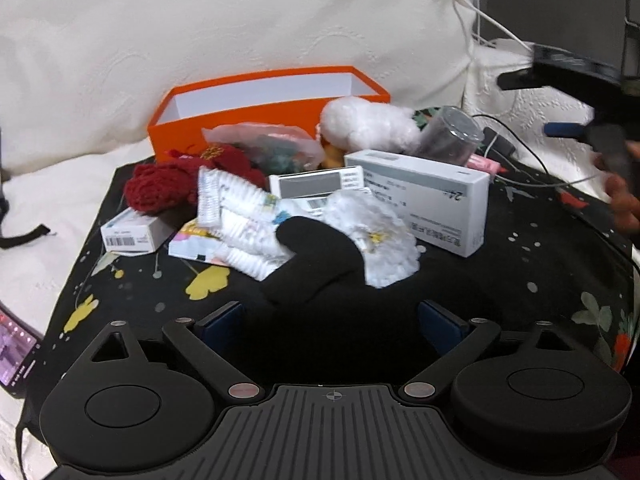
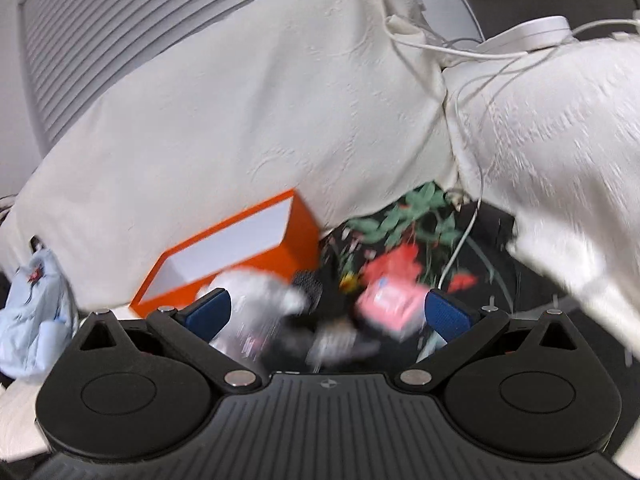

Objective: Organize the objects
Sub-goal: 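Grasp the black sock with the left tool while the right tool grasps the polka-dot sock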

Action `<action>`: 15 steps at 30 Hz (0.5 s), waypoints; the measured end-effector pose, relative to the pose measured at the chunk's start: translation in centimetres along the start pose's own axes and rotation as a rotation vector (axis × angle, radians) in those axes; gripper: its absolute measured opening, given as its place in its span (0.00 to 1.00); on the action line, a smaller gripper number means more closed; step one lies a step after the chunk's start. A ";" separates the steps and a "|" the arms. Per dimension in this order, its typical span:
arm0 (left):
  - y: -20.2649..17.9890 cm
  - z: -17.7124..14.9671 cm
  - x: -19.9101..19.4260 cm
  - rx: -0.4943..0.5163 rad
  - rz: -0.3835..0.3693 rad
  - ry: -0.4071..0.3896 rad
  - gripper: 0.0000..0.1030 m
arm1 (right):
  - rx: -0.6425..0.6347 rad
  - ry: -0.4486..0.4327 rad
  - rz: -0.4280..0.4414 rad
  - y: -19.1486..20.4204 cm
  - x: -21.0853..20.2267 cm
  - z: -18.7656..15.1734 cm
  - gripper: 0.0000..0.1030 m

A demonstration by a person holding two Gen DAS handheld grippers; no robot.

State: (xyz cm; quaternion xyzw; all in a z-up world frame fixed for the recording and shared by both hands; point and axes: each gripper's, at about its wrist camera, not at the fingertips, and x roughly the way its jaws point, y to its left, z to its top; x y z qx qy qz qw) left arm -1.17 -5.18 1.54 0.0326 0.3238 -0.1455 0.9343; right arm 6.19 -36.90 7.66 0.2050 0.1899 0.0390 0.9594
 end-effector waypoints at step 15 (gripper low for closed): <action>0.7 -0.2 0.9 0.008 -0.004 -0.025 0.97 | 0.041 0.365 0.046 -2.0 15.5 0.7 0.12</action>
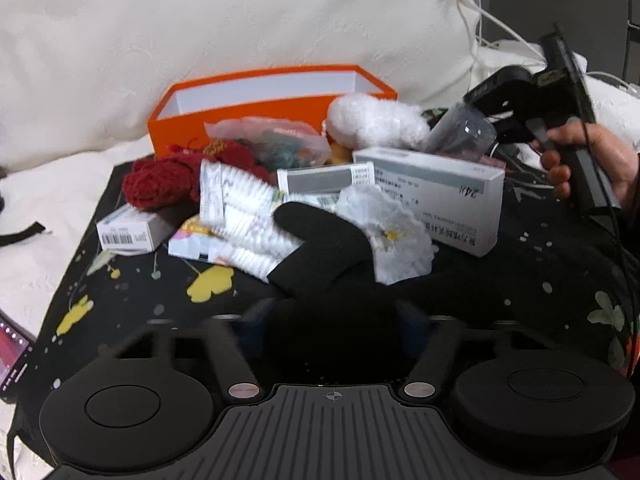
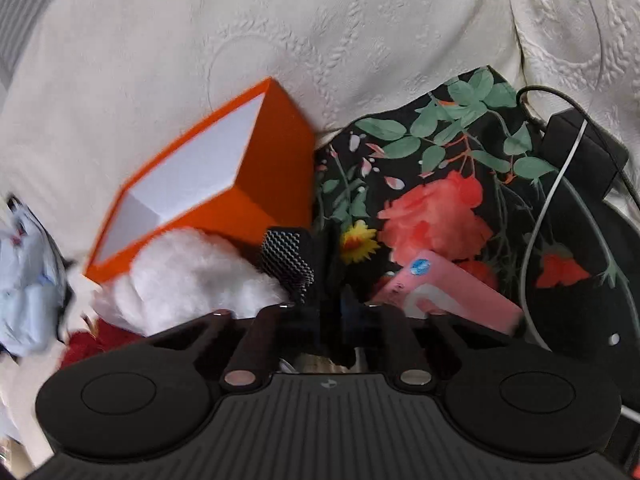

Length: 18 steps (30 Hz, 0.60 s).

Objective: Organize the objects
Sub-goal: 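Grasp the black sock with the left tool while the right tool grasps the polka-dot sock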

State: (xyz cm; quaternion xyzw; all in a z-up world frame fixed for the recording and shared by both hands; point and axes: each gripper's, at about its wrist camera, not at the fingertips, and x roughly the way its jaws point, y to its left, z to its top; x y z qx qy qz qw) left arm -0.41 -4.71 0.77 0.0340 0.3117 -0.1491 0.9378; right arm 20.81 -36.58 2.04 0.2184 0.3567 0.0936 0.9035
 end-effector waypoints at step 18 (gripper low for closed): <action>2.8 0.3 -3.7 -0.059 0.124 -0.110 0.70 | -0.149 -0.100 -0.099 1.4 -5.6 1.5 0.85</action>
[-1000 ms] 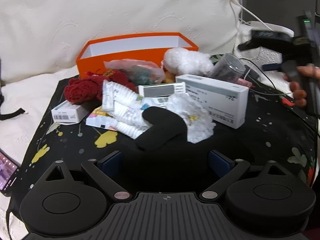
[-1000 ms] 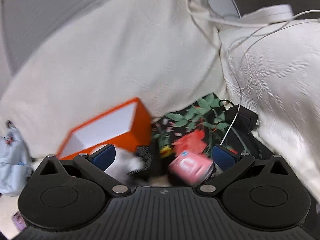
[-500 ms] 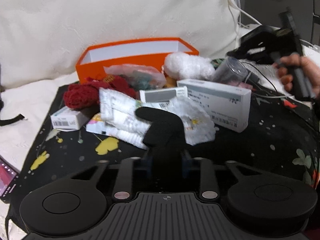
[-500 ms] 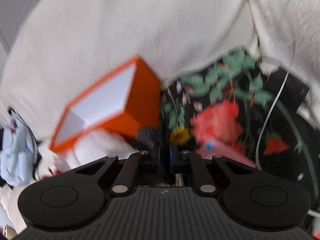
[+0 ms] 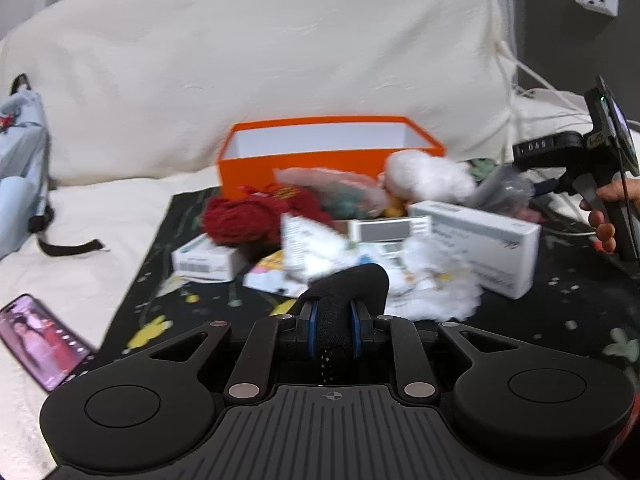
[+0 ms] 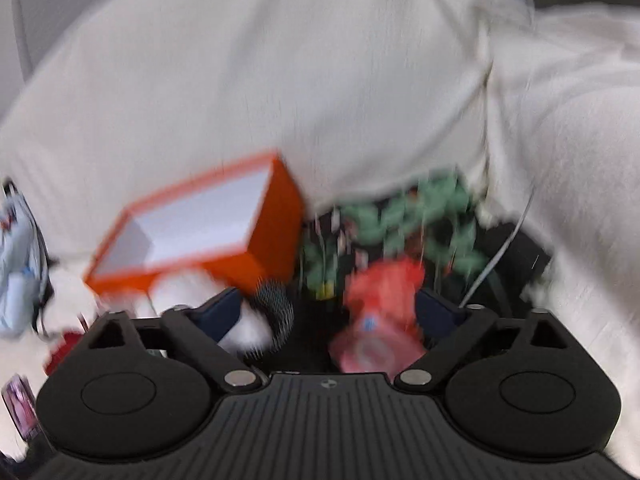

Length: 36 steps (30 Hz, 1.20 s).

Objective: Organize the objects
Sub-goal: 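Lift the black sock with the left tool while the right tool lifts the polka-dot sock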

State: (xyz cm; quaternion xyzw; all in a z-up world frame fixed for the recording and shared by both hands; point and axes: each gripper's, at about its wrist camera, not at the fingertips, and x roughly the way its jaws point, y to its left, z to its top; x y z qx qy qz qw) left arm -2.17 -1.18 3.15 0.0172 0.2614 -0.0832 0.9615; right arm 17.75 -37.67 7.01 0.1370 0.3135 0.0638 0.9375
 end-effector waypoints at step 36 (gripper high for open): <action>3.1 -0.2 1.3 -0.127 -0.019 0.034 0.73 | 0.156 -0.260 0.400 0.4 -12.7 5.5 0.08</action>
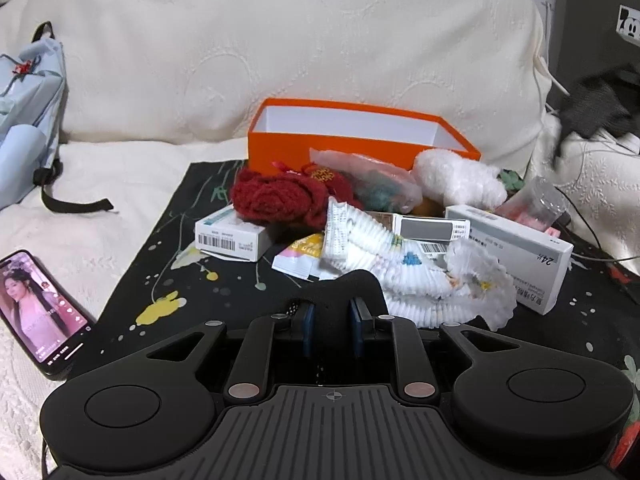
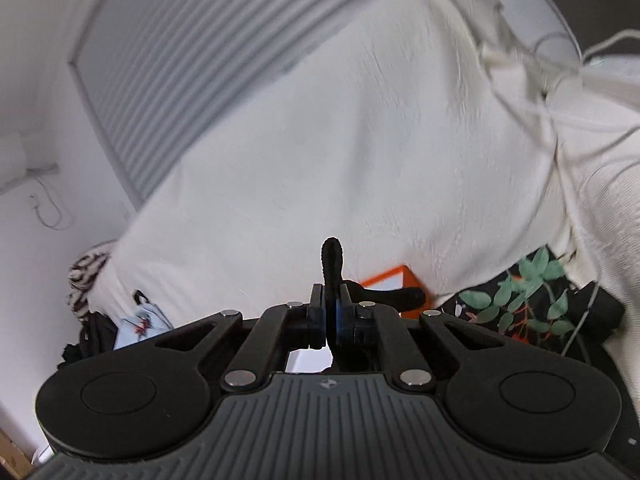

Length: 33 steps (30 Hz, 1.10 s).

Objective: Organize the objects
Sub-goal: 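Lift the black sock with the left tool while the right tool lifts the polka-dot sock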

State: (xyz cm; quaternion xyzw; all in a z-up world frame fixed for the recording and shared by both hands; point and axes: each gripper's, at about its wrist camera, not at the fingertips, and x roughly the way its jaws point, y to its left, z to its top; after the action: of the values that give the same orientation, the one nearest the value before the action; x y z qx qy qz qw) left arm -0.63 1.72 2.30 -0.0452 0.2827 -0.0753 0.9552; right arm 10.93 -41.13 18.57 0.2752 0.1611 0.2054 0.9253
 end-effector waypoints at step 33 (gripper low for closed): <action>-6.5 -2.5 1.8 0.305 -0.111 0.075 1.00 | -0.527 0.421 -0.355 2.1 1.8 -21.3 1.00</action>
State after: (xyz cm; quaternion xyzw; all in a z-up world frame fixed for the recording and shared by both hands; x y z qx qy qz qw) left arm -1.29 -5.08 0.14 0.0875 0.3006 -0.1717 0.9341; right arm 3.09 -29.26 2.48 -0.0528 0.3344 0.1285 0.9321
